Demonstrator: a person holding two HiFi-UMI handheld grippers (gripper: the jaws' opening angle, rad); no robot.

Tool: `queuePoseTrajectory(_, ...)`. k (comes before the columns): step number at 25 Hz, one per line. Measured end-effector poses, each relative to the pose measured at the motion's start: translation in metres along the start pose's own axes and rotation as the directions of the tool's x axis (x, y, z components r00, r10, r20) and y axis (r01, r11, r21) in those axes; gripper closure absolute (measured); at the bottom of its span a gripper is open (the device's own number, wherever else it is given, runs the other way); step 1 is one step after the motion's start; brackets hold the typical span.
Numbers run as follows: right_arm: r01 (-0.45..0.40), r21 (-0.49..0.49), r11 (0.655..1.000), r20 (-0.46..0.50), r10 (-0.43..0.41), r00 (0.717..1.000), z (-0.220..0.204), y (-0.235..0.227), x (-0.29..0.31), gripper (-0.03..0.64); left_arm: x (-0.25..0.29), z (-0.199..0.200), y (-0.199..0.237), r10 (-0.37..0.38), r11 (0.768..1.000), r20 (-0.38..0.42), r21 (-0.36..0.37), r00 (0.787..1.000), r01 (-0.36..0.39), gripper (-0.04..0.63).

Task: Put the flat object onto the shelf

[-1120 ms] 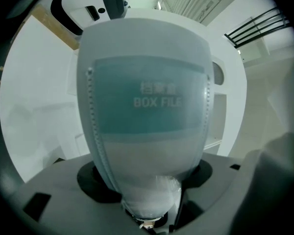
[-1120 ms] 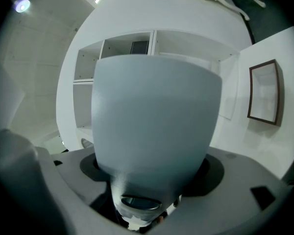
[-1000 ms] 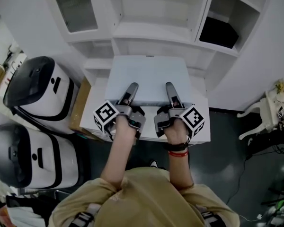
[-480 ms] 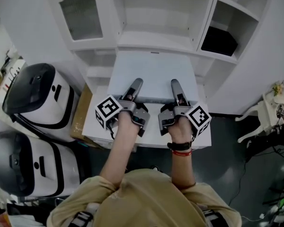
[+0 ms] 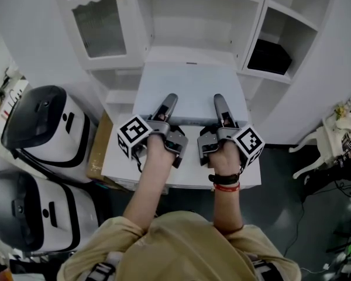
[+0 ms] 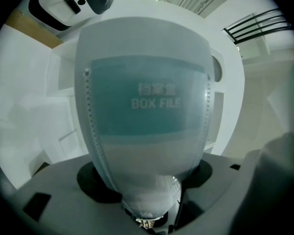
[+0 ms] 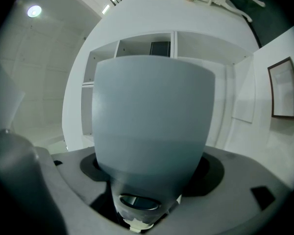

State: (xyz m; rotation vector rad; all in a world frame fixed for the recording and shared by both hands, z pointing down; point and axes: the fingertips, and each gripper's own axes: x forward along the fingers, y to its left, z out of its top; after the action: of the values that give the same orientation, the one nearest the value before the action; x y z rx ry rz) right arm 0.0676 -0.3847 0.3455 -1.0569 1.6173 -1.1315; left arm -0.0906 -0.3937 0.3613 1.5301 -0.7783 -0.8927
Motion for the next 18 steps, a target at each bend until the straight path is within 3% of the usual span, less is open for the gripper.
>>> queuePoseTrajectory(5,-0.037,-0.007,0.999,0.013,0.037,0.999,-0.001,0.007,-0.008,0.239,-0.007,-0.004,-0.004,-0.025,1.0,-0.009,0.008,1.0,0.025,0.279)
queuePoseTrajectory(18,-0.02,-0.017,1.0,0.02,0.02,1.0,0.014,0.012,0.038,0.239,0.039,0.016,-0.01,-0.023,0.999,-0.028,-0.038,0.999,0.022,0.279)
